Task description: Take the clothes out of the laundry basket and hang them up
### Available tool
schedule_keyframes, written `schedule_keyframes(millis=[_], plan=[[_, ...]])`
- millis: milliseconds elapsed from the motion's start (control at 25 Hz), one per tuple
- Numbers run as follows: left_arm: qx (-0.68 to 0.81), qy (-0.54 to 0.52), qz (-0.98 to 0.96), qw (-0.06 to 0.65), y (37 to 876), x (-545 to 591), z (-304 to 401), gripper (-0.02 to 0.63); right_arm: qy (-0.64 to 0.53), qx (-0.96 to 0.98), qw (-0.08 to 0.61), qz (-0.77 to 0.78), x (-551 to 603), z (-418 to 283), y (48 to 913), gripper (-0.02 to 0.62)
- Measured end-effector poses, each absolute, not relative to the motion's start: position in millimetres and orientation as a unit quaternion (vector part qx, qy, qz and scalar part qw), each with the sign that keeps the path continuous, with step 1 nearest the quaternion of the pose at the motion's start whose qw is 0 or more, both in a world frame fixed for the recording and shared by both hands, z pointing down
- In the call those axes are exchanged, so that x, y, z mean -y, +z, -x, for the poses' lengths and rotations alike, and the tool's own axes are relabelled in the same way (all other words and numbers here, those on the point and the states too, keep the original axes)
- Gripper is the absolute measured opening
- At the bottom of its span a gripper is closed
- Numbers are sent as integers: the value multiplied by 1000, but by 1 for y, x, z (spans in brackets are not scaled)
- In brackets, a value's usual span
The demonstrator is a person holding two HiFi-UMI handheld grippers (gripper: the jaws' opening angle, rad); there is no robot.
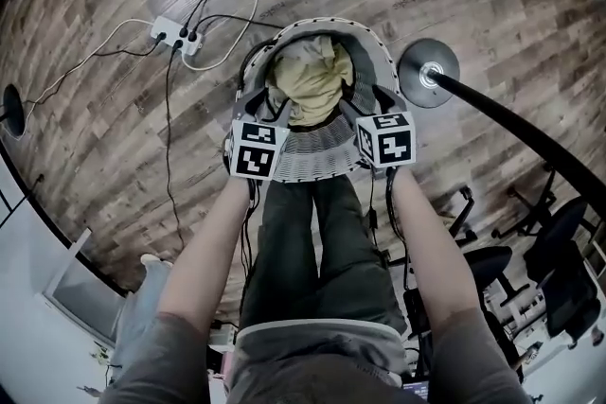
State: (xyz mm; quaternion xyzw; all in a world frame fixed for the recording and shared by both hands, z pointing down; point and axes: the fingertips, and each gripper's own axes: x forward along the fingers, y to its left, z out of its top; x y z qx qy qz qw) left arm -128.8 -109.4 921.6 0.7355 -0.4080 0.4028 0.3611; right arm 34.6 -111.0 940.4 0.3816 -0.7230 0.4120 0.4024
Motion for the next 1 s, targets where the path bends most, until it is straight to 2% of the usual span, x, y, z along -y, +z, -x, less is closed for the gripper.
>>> schedule_keyframes(millis=[360,640,880,1000], plan=[[420,420,-688,416,1011,86,126,189,473,696,384,-380,83,-30,1023,337],[400,445,-693,403,1075,82,124,189,493,670,374,-410,79,-33,1083,337],[426,416,-648,476,1122,81,120,195,537,639,338,-435,79,-29,1138,313],[443,427,-620,487,1154,78,125,195,539,623,340,-454,80,-37,1164,316]])
